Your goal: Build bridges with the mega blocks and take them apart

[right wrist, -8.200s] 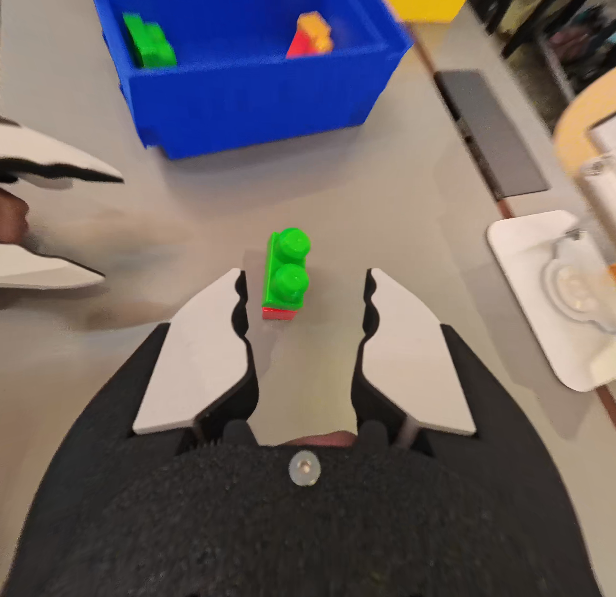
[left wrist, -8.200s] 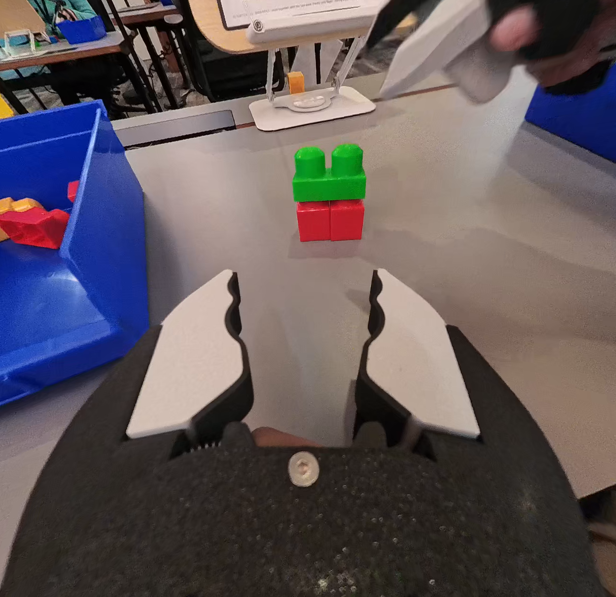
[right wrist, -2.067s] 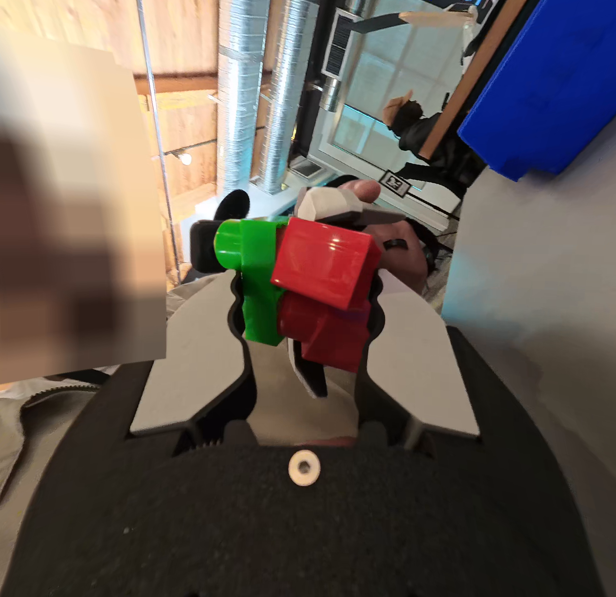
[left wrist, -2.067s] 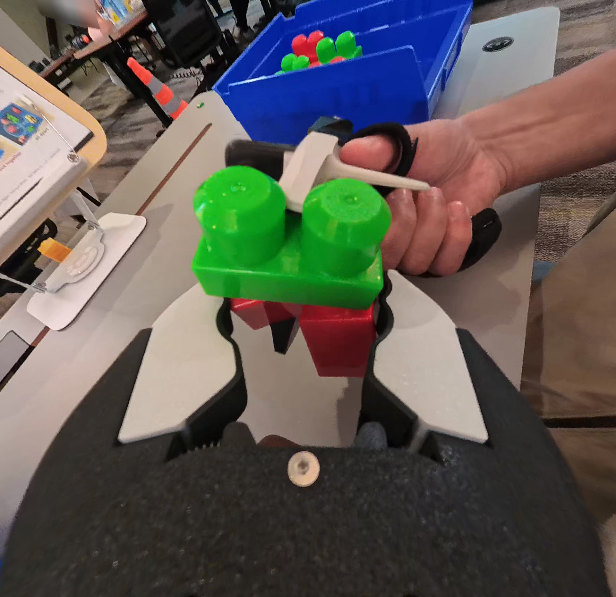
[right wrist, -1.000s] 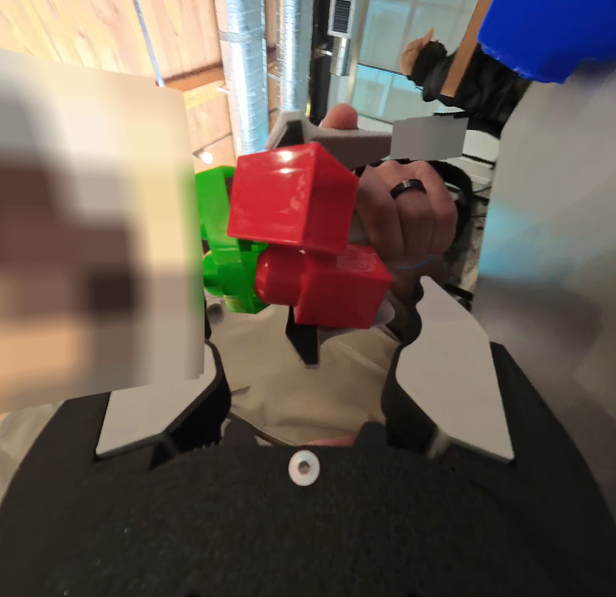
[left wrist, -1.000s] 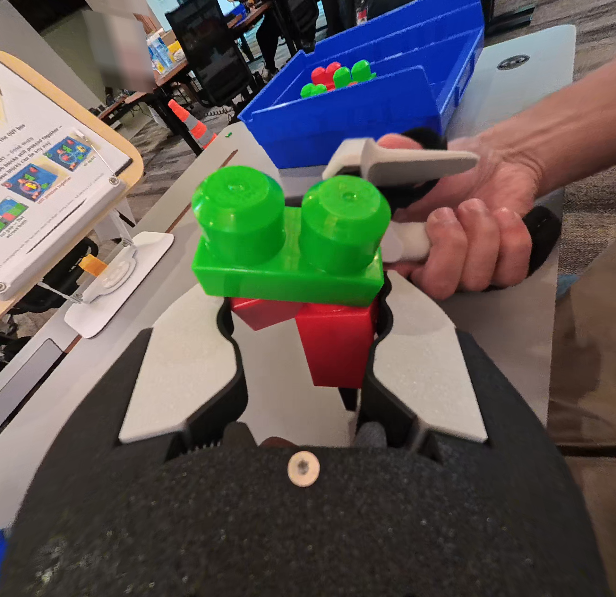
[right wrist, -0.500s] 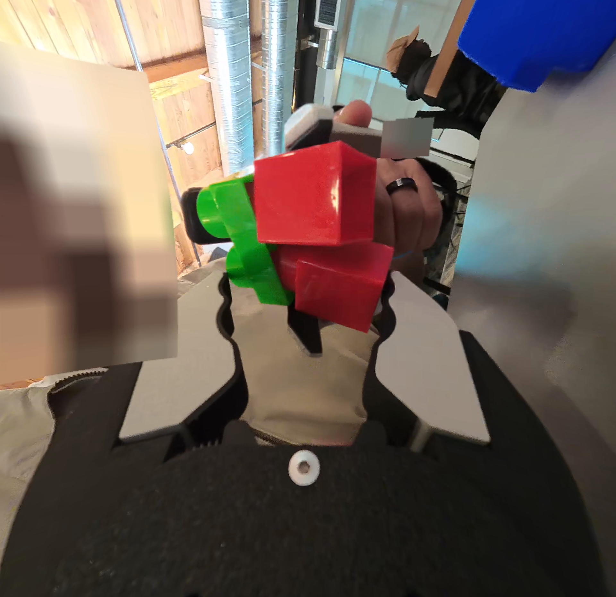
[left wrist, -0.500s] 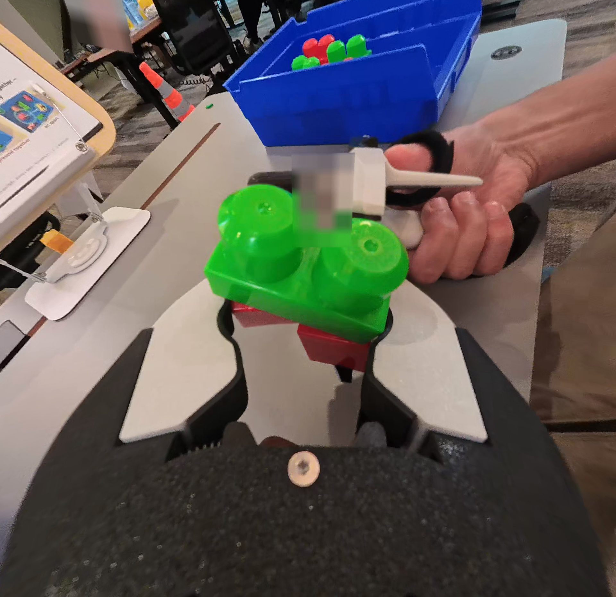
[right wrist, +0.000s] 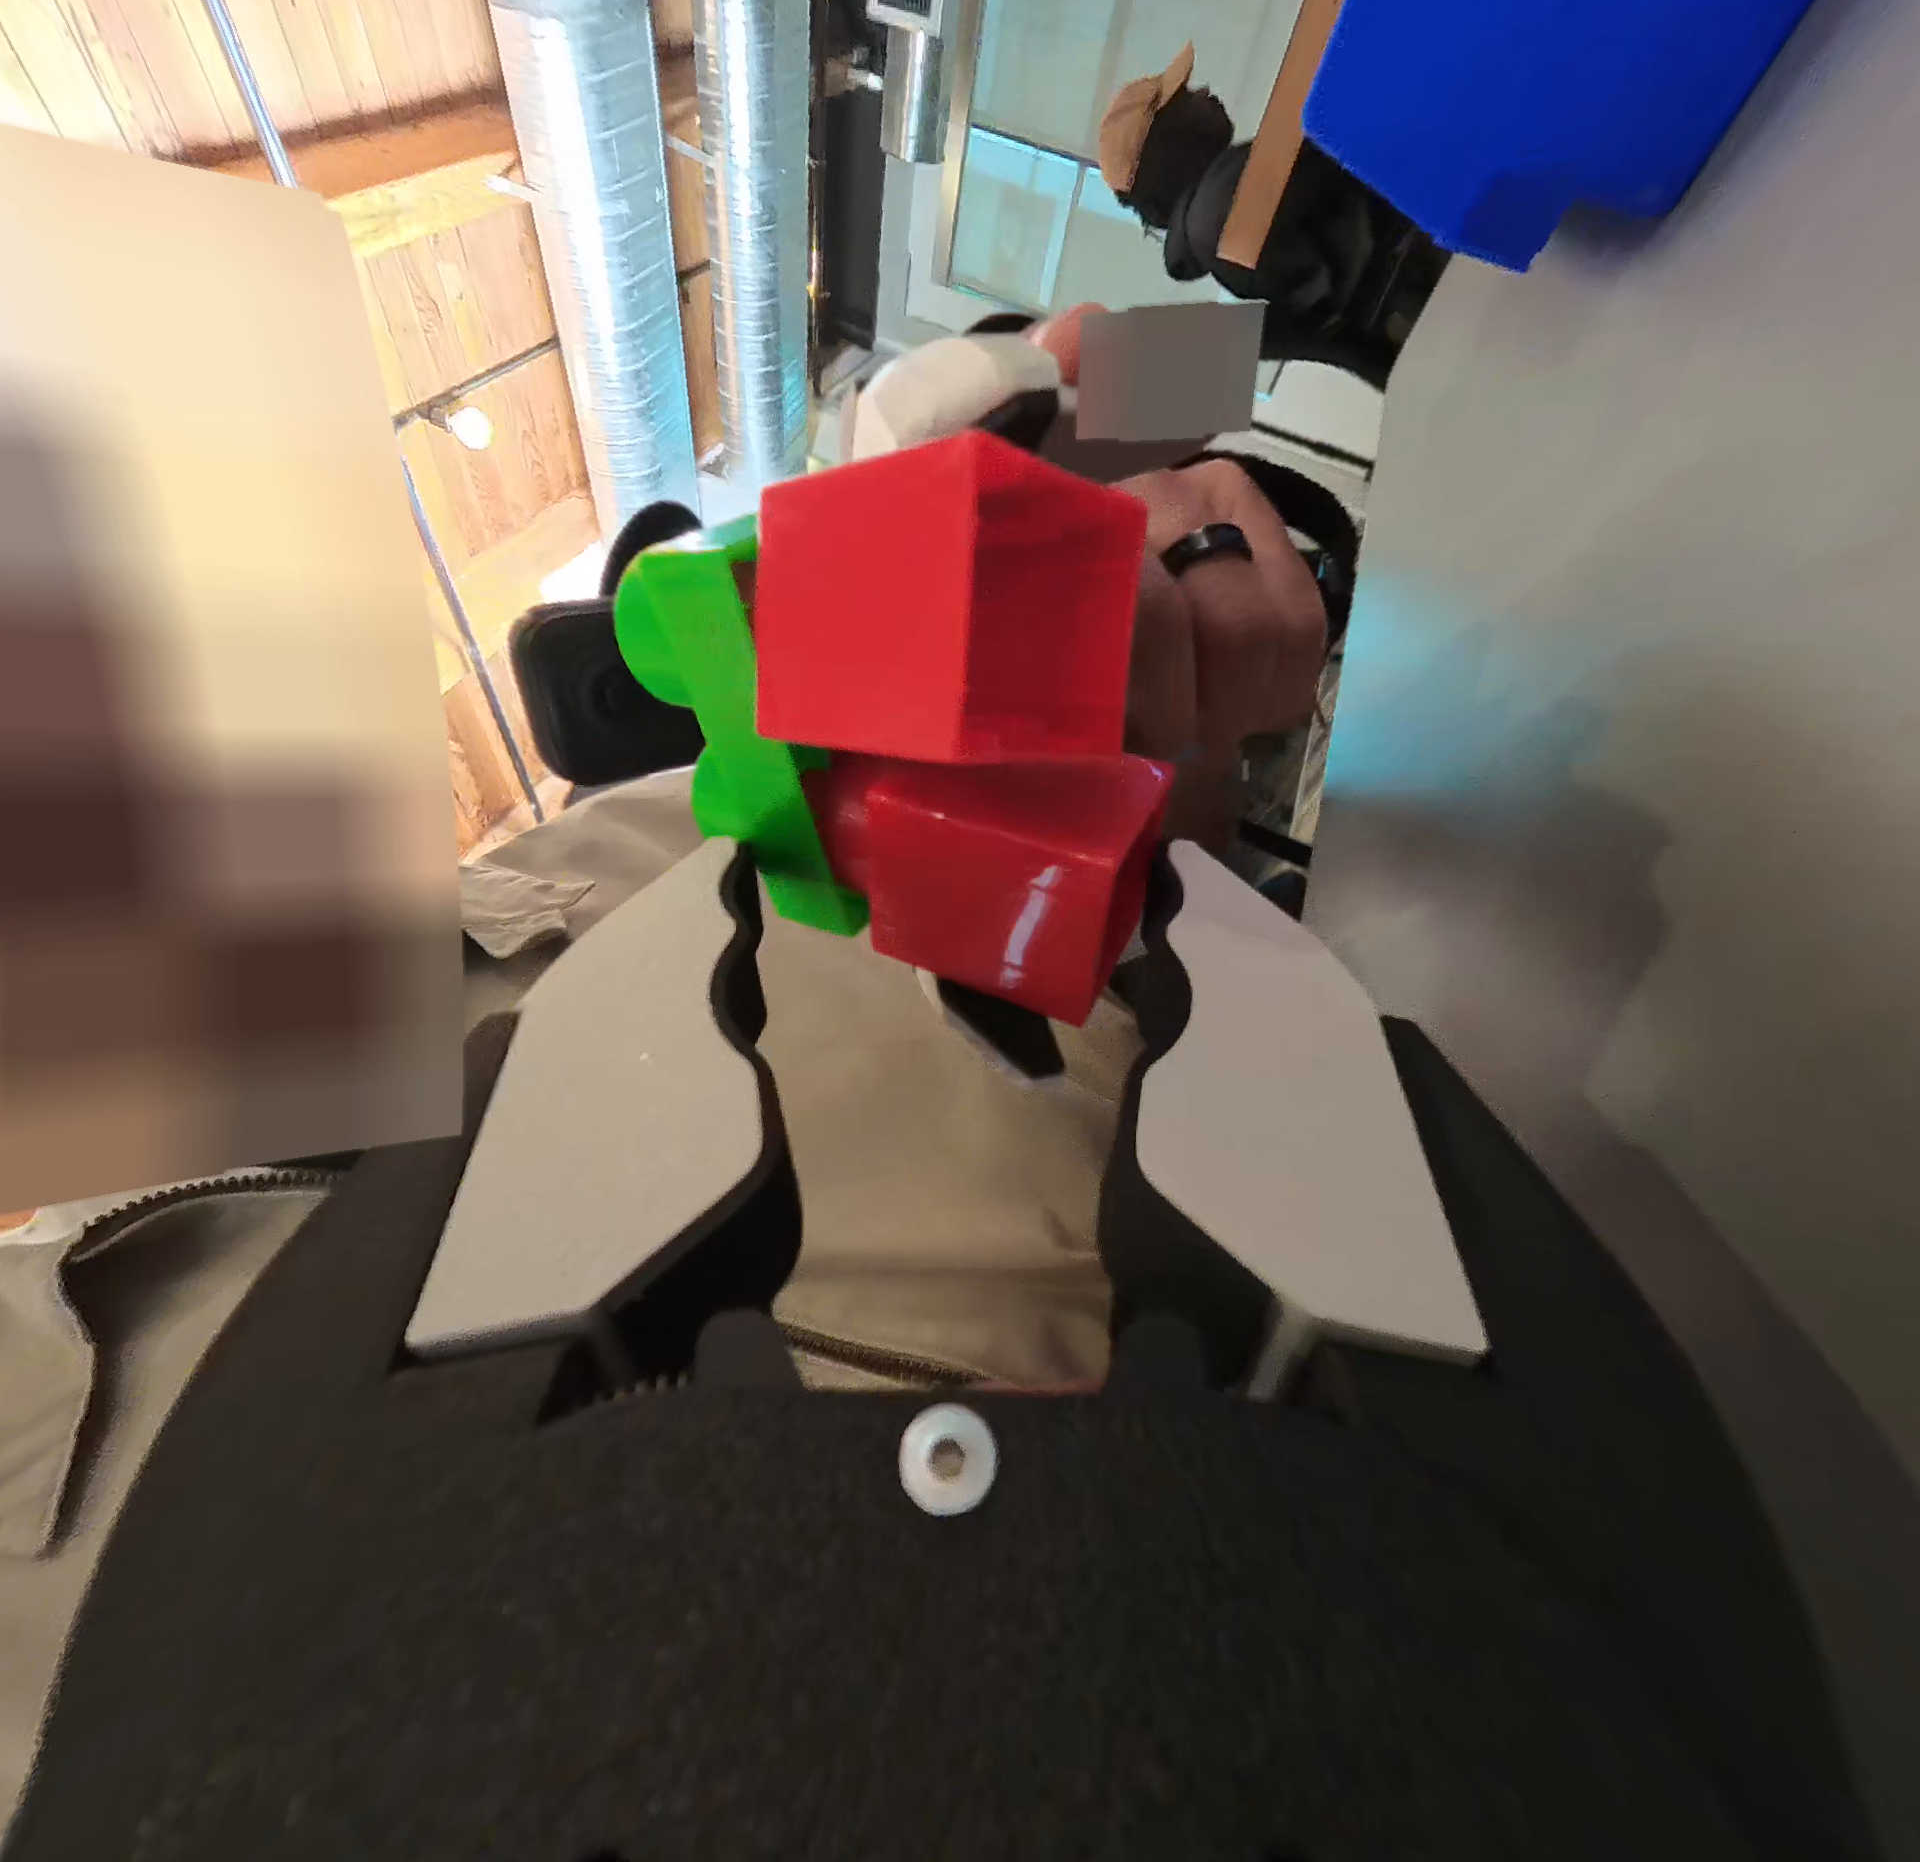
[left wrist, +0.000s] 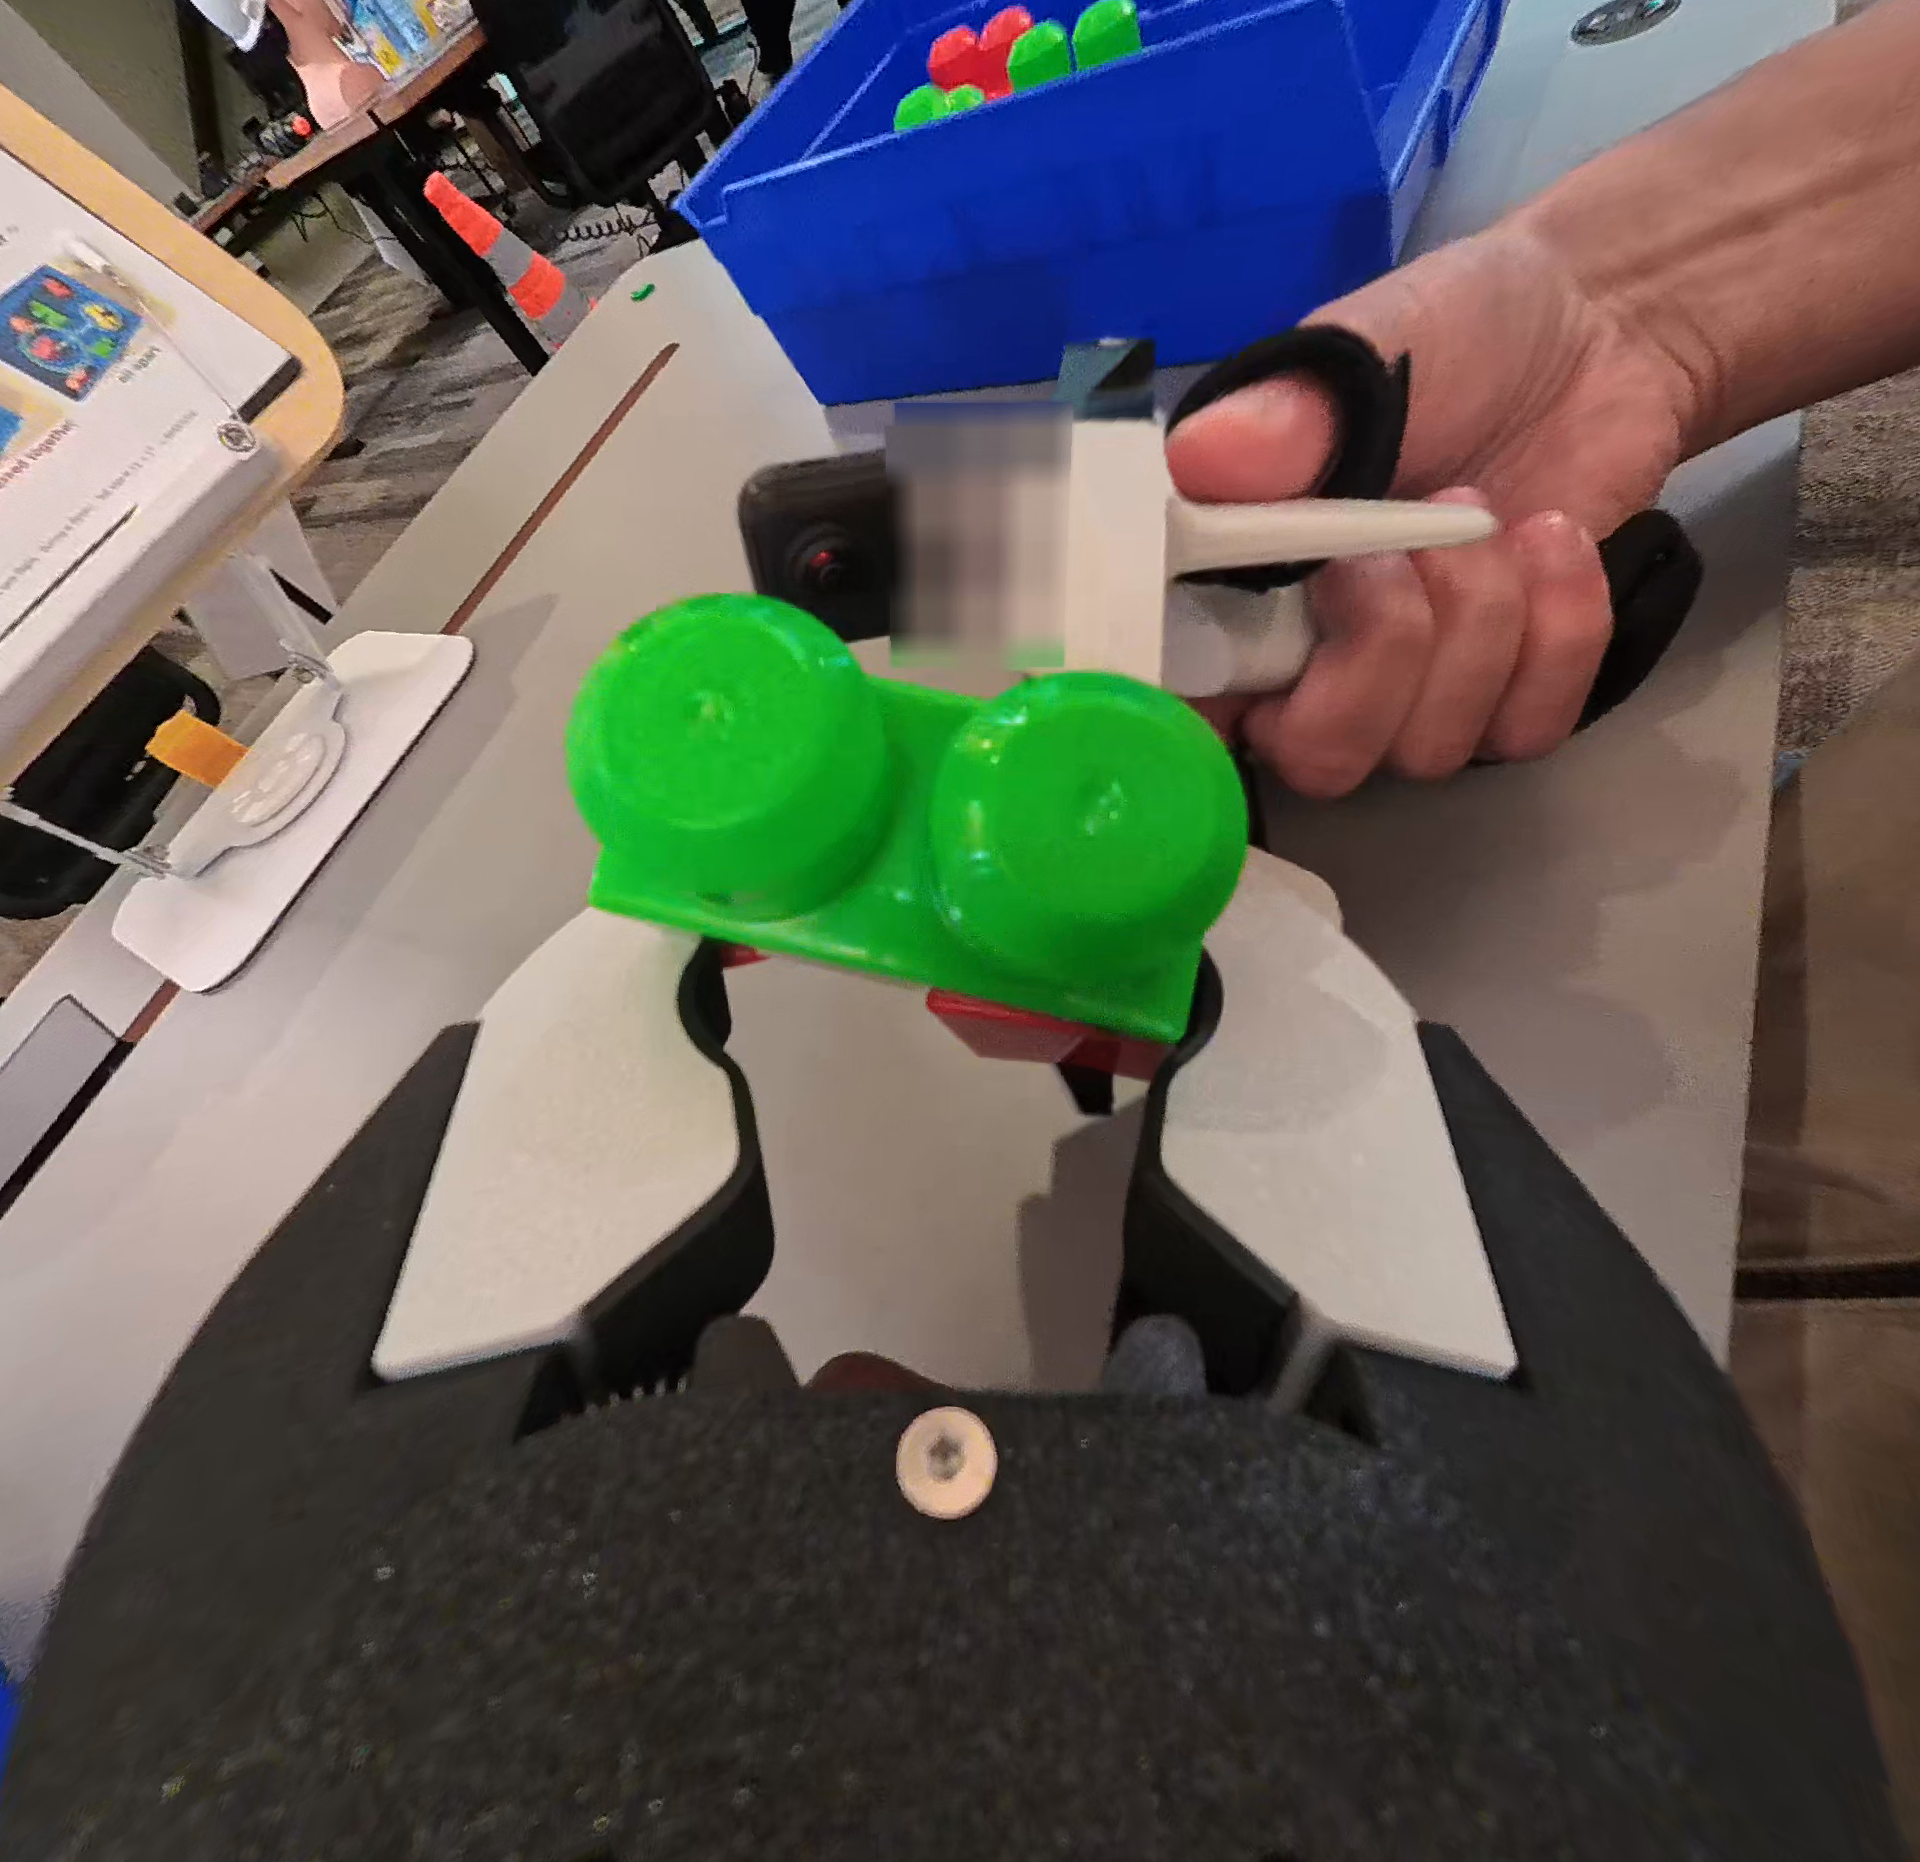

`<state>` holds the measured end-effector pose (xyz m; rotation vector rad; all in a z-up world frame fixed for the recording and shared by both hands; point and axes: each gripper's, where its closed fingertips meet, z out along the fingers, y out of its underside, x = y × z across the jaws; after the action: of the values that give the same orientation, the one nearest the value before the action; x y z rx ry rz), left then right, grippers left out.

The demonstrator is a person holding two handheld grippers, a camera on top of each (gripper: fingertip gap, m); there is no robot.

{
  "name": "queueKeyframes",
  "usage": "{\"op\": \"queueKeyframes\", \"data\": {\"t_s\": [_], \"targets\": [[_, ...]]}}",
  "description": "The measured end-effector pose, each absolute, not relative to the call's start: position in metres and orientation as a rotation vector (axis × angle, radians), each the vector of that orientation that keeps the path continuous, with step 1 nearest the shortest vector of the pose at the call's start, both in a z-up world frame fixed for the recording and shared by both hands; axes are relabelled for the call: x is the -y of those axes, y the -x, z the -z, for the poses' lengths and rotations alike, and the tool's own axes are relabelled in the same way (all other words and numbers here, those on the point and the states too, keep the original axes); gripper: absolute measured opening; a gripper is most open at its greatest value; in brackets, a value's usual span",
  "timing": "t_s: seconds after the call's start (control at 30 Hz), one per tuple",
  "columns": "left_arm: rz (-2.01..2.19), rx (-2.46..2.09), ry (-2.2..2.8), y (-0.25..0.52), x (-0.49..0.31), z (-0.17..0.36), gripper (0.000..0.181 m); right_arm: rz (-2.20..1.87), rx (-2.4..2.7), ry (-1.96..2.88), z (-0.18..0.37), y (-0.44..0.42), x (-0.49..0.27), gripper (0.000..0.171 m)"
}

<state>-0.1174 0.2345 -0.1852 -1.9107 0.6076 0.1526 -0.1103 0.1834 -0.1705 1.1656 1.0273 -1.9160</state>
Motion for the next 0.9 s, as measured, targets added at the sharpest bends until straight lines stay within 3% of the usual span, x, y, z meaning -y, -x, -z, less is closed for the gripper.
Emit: {"op": "queueKeyframes", "data": {"t_s": [0.33, 0.47, 0.5, 0.53, 0.9], "targets": [[-0.163, -0.629, 1.926, 0.117, -0.236, 0.192, 0.087, 1.898, -1.114, -1.218, 0.175, 0.113, -0.180, 0.071], [-0.153, -0.604, 1.923, 0.116, -0.236, 0.193, 0.081, 1.911, -1.125, -1.224, 0.173, 0.114, -0.181, 0.072], [-0.147, -0.613, 1.935, 0.116, -0.234, 0.196, 0.052, 1.917, -1.110, -1.217, 0.172, 0.114, -0.181, 0.076], [-0.176, -0.590, 1.921, 0.120, -0.236, 0.195, 0.050, 1.925, -1.098, -1.218, 0.170, 0.115, -0.183, 0.079], [-0.073, -0.510, 2.009, 0.130, -0.237, 0.214, 0.050, 1.885, -1.054, -1.360, 0.185, 0.130, -0.200, 0.065]]}}
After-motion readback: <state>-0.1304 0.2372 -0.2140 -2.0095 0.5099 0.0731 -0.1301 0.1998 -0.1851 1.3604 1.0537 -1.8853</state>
